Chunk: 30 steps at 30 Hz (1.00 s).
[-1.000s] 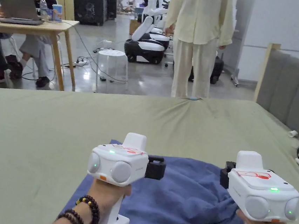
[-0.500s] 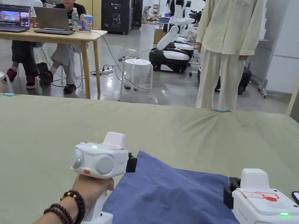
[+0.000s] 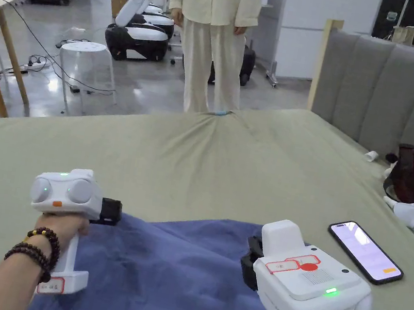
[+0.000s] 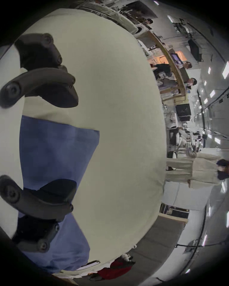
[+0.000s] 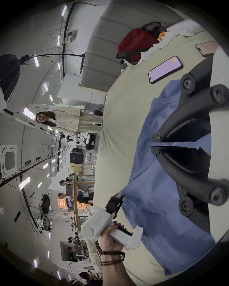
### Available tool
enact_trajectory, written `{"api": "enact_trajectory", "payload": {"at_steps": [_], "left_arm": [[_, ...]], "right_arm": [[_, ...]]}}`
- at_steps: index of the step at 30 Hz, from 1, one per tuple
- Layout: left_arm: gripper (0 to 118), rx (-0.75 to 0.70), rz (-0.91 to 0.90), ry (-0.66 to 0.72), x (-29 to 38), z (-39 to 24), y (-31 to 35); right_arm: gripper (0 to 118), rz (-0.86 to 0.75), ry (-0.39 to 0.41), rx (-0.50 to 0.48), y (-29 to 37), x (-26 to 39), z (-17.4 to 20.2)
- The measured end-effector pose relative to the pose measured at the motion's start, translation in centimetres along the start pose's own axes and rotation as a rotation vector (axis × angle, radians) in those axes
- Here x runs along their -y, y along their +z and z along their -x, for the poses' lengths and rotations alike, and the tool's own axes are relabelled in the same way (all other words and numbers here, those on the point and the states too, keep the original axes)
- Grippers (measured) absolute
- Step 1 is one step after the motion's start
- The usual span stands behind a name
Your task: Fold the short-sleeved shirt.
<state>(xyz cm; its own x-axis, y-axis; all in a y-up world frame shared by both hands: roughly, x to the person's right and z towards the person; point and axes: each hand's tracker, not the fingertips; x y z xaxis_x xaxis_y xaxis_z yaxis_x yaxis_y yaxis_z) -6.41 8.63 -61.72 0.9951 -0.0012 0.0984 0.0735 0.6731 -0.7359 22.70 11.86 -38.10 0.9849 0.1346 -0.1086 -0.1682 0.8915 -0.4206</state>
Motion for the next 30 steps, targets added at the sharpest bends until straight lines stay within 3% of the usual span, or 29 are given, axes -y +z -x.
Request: {"api": "enact_trajectory", "payload": {"at_steps": [3,4,6,7,8,9,10,15,19,22,23,24,25,26,27,30], "left_arm": [[98,0.000,0.041,-0.022,0.5,-0.6,-1.5],[93,-0.006,0.023,-0.015,0.5,-0.6,-1.6],[67,-0.019,0.024,-0.013,0.2,-0.7,-1.4],[41,-0.017,0.012,-0.026,0.3,-0.9,-0.8],[30,-0.029,-0.005,-0.037,0.4,-1.1,-0.2],[30,-0.023,-0.019,-0.043,0.3,-1.0,0.2],[3,0.031,-0.021,-0.028,0.4,-0.9,0.9],[3,0.010,-0.055,-0.009,1.9,-0.4,6.9],[3,0.074,-0.111,0.043,3.9,1.8,13.6],[3,0.077,-0.143,0.055,4.7,4.1,14.6],[3,0.079,-0.152,0.054,5.1,4.5,15.4],[3,0.079,-0.157,0.051,5.5,4.8,16.0],[3,0.079,-0.166,0.043,5.7,5.0,16.3],[3,0.078,-0.175,0.036,5.9,5.1,16.8],[3,0.073,-0.186,0.035,6.1,5.3,17.1],[3,0.078,-0.198,0.049,6.1,5.3,17.5]], "right_arm": [[6,0.015,-0.017,-0.002,-0.3,0.2,-0.5],[6,0.017,-0.019,-0.002,-0.3,0.3,-0.7],[6,0.019,-0.018,0.007,-0.2,0.4,-0.9],[6,0.023,-0.018,0.012,-0.1,0.4,-0.9],[6,0.027,-0.021,0.016,-0.1,0.5,-1.0],[6,0.030,-0.028,0.017,0.0,0.5,-1.2],[6,0.032,-0.035,0.014,0.2,0.4,-1.3],[6,0.047,-0.043,0.043,2.0,-0.7,-2.9],[6,0.146,-0.165,0.016,2.9,-1.2,-6.5],[6,0.272,-0.123,0.059,2.9,-1.0,-9.1],[10,0.292,-0.115,0.084,3.0,-0.7,-9.7],[27,0.323,-0.125,0.080,3.1,-0.4,-10.5],[68,0.355,-0.147,0.061,3.1,0.1,-11.2],[93,0.382,-0.189,0.038,3.0,0.6,-11.9],[108,0.393,-0.226,0.022,2.9,1.3,-12.5],[104,0.401,-0.229,0.054,2.7,3.2,-13.1]]}}
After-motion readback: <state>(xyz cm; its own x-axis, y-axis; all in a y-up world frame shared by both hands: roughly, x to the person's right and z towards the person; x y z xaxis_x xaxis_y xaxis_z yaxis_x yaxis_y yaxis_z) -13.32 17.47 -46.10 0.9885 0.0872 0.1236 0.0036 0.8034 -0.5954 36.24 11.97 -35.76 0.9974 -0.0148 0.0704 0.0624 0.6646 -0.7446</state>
